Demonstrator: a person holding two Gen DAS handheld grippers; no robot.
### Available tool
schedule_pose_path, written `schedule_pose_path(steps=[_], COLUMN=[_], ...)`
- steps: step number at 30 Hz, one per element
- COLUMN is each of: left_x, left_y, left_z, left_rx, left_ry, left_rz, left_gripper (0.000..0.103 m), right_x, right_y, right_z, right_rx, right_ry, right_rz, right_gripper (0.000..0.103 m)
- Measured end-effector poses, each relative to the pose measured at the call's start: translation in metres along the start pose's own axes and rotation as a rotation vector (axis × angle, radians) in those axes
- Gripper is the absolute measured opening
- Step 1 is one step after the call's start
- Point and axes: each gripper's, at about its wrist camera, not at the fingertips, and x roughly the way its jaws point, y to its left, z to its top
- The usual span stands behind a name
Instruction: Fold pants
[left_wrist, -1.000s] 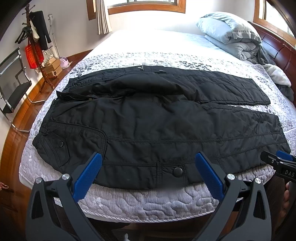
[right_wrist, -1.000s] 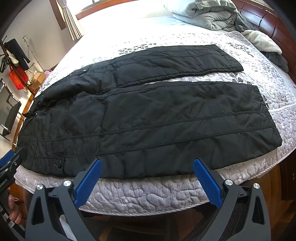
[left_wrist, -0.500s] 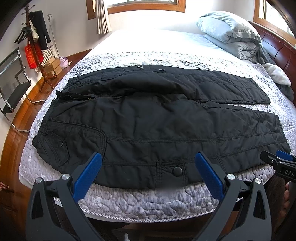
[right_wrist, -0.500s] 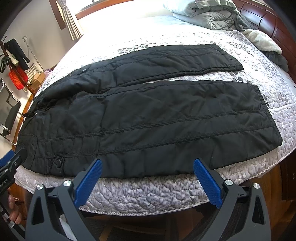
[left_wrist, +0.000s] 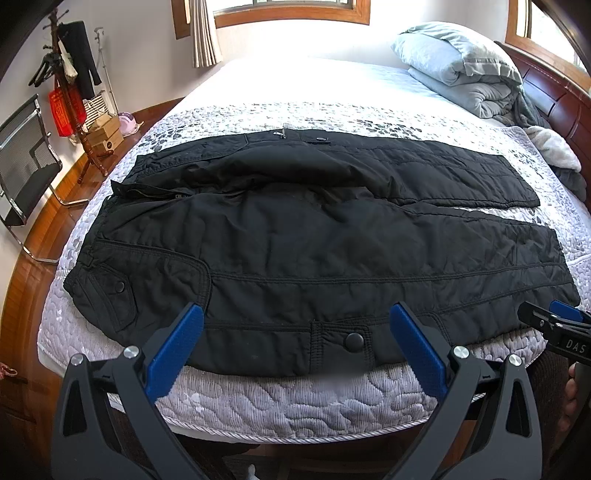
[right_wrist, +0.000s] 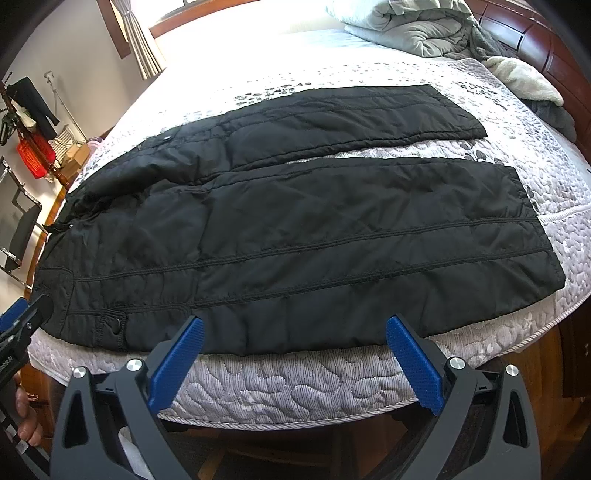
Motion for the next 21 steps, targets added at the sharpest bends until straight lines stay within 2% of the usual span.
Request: schedule_pose_path(steps=[16,21], left_x=[0.004,0.010], left_y=[-0.002,-0.002], left_z=[0.003,0.008], left_rx=[0.006,0.011], left_ry=[0.011,0.024], left_rz=[0.004,-0.001], left_gripper=[0.100,0.100], right_x=[0.006,0.007], right_y=[0.000,-0.003], right_z=[0.000,0.010], right_rx=[0.004,-0.016], right_ry=[0.013,0.011], right_rz=[0.000,0.011], right_gripper=[0.099,0.099])
